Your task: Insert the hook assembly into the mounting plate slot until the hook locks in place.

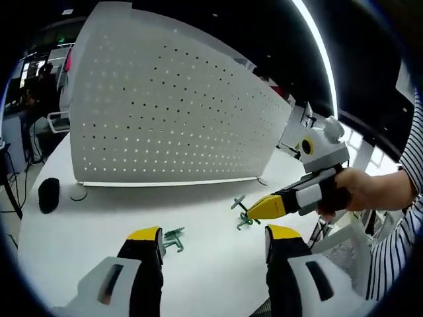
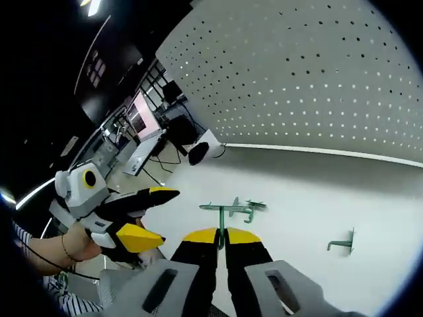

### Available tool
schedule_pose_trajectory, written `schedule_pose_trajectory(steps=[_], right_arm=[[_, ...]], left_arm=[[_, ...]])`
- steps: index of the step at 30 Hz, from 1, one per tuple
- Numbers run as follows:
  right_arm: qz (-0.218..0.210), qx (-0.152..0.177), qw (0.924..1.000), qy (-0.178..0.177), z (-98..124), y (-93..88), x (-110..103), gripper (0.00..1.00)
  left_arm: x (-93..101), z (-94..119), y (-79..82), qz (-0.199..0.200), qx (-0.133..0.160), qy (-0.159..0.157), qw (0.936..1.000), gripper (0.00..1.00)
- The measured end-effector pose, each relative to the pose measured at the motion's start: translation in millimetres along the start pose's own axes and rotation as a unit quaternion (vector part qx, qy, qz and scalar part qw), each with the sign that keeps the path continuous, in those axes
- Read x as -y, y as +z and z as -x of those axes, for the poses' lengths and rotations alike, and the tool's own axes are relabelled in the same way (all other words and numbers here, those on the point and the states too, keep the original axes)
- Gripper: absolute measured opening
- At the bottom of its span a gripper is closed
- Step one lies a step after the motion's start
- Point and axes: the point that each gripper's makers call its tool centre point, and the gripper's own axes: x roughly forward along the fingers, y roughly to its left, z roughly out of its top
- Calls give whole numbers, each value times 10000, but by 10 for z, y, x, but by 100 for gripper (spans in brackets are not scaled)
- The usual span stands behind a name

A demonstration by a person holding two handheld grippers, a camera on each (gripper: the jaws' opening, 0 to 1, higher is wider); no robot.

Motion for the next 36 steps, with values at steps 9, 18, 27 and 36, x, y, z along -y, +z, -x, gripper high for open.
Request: schedule_pose_trajectory(steps=[9, 18, 27, 36], right_arm=[[-546, -19, 9975, 447, 16, -1, -181, 1], [-850, -116, 9921, 912, 58, -19, -347, 1], [-890, -249, 9881, 1230, 64, -93, -471, 1], [-1243, -234, 9806, 1496, 77, -101, -532, 1]], left_arm=[[127, -64, 64, -196, 62, -273, 9994, 52], [196, -63, 172, -272, 202, -512, 9981, 42], [266, -87, 142, -227, 228, -699, 9970, 33], [370, -69, 148, -354, 234, -990, 9942, 17]])
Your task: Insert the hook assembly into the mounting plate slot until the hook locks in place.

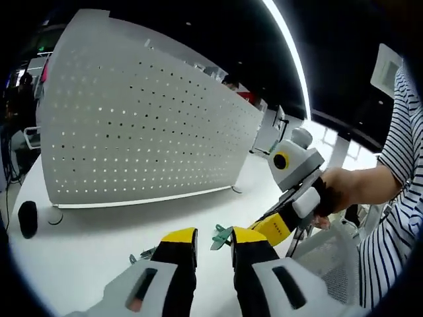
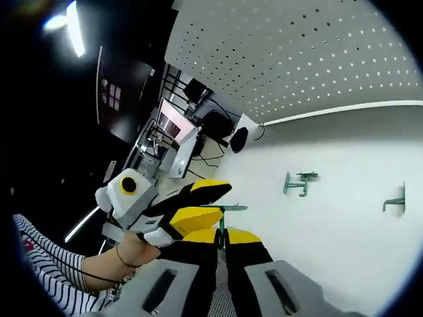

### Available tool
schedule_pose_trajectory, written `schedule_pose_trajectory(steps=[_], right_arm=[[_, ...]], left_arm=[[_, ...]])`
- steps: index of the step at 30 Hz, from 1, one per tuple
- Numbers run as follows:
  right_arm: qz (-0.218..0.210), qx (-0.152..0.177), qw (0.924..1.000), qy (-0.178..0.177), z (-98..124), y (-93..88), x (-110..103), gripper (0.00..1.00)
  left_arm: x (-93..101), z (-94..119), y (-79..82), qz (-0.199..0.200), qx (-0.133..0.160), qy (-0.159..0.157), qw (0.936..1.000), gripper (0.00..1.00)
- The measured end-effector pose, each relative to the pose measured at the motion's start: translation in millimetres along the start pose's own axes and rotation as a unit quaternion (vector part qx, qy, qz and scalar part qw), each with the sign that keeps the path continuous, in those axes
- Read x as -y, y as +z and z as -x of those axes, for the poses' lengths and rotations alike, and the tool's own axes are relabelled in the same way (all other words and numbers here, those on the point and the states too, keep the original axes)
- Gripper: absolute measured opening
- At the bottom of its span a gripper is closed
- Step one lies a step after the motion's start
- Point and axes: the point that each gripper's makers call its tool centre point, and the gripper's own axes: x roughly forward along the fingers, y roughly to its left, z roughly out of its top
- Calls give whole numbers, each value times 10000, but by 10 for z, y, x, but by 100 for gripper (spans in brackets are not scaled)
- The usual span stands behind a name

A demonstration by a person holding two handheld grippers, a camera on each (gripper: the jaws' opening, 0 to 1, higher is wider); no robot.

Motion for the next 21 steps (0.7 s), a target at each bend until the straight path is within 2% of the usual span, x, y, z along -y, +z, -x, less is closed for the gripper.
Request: schedule_pose_trajectory(steps=[4, 6, 8, 11, 19, 21], right_arm=[[-125, -12, 9999, 85, 5, -11, 3, 1], [-219, 14, 9996, 171, 9, -5, -5, 1], [-388, 97, 9988, 267, 22, 14, -27, 1], [-534, 85, 9978, 387, 19, 12, -53, 1], [-574, 68, 9973, 462, 32, 2, -71, 1], [-149, 47, 9987, 480, 27, -1, -87, 1]], left_arm=[[42, 0, 3, -85, -15, -78, 9999, 14], [21, 4, 4, -289, -39, 33, 9996, 14], [60, 6, 20, -277, -25, -81, 9996, 8], [78, 3, 52, -431, -6, -65, 9990, 6], [110, 6, 48, -368, -70, -203, 9991, 5], [121, 15, 45, -380, -86, -212, 9990, 5]])
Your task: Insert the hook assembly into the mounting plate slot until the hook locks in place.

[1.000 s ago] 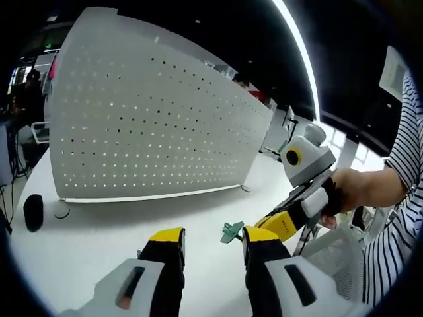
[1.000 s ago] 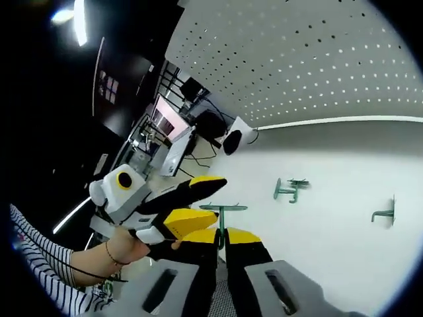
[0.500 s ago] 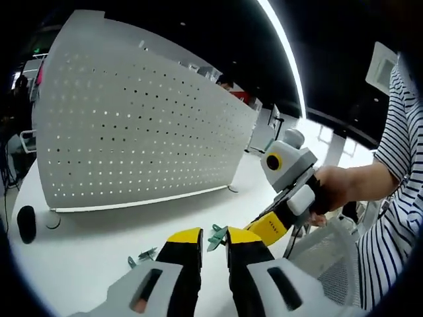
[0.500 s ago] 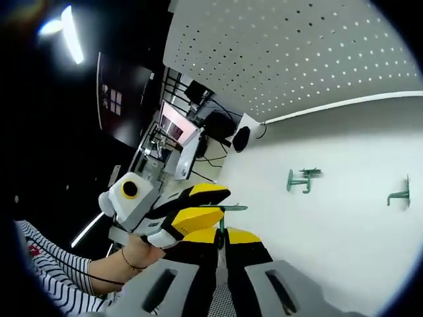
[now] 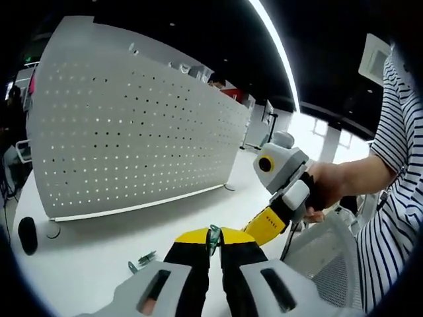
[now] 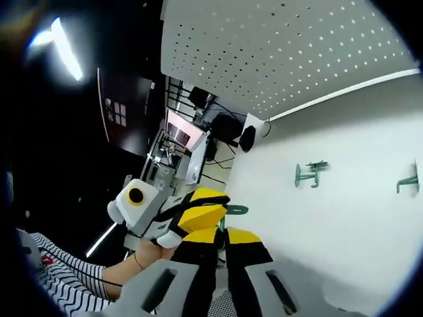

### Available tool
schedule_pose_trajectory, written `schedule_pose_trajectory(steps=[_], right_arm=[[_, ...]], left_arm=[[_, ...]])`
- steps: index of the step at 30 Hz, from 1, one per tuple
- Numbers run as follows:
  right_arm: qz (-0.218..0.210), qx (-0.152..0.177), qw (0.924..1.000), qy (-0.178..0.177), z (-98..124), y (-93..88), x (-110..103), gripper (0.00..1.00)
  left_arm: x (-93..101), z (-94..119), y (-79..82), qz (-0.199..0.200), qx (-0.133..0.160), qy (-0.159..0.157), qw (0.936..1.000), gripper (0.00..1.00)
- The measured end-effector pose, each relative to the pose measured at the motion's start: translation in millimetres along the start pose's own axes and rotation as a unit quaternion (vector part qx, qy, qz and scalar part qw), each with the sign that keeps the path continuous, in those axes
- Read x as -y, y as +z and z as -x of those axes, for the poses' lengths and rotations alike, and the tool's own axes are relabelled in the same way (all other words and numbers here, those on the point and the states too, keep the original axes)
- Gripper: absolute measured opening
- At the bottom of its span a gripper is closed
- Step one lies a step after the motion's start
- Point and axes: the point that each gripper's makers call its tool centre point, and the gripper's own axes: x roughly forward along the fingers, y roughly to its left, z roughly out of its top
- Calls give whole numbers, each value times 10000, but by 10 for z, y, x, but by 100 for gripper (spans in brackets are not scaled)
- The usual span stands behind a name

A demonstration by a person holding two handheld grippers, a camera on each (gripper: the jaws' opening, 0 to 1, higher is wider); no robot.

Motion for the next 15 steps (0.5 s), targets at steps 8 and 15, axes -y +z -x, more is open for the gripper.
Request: schedule_pose_trajectory(steps=[8, 15], right_arm=[[1219, 292, 9918, -250, 45, 173, -78, 4], [2482, 404, 9645, -813, 110, 282, -122, 9]], left_arm=[[-110, 60, -17, 284, -68, 243, 9993, 2], [-319, 76, -138, 772, -457, 774, 9930, 2]])
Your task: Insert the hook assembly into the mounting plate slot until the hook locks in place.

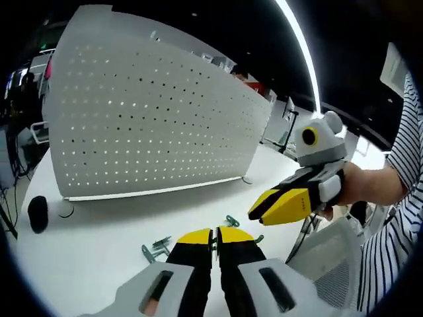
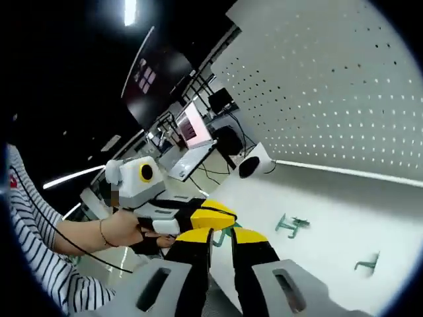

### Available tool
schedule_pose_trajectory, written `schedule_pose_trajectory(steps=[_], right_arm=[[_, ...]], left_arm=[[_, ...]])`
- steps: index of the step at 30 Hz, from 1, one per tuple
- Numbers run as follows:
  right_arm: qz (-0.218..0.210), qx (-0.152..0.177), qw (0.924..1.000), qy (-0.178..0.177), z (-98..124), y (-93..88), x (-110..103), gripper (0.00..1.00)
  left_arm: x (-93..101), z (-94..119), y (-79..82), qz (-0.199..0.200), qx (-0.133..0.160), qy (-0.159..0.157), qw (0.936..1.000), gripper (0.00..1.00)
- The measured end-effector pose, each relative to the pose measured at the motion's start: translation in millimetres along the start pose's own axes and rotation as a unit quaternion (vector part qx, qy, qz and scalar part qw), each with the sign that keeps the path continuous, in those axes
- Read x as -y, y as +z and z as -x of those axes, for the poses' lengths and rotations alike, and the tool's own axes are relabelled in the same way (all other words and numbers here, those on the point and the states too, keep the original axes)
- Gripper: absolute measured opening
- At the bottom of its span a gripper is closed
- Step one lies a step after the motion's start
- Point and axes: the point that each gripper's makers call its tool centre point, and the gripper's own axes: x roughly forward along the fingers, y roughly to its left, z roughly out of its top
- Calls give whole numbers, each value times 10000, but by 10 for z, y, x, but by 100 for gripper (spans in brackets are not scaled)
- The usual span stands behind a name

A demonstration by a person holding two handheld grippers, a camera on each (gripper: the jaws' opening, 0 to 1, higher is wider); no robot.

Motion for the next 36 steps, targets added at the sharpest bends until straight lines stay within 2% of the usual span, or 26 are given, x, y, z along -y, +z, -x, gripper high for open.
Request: schedule_pose_trajectory(steps=[3, 6, 8, 9, 11, 12, 15, 19, 22, 24, 30, 36], right_arm=[[407, -29, 9990, -206, 3, 3, 11, 14], [830, -188, 9959, -297, -30, -55, -26, 17], [882, -245, 9955, -251, -60, -85, -86, 17], [1004, -236, 9944, -245, -68, -81, -94, 17], [1339, -234, 9903, -292, -89, -67, -112, 17], [1484, -284, 9880, -321, -99, -75, -113, 17], [1919, -453, 9797, -367, -147, -120, -116, 16], [2159, -408, 9748, -376, -184, -113, -137, 12], [2244, -426, 9728, -397, -204, -127, -133, 10], [2419, -395, 9685, -450, -191, -96, -117, 7], [2539, -356, 9654, -481, -180, -78, -139, 5], [2501, -452, 9658, -507, -173, -99, -139, 5]], left_arm=[[-83, -2, -47, 402, -196, 181, 9988, 2], [-113, 2, -63, 889, -267, 284, 9953, 2], [-89, 2, -40, 1356, -203, 204, 9903, 2], [-40, 0, -9, 1716, -125, 67, 9851, 2], [29, -5, 46, 2164, 52, -160, 9762, 2], [37, -1, 51, 2270, 79, -180, 9737, 2], [61, 4, 26, 2184, 14, -132, 9758, 2], [162, 0, -5, 2122, -106, -205, 9770, 1], [194, 13, 8, 2131, -49, -215, 9768, 1], [185, 30, 12, 2197, 13, -224, 9753, 1], [188, 48, 20, 2390, 119, -229, 9707, 1], [199, 42, 1, 2505, 163, -246, 9677, 1]])
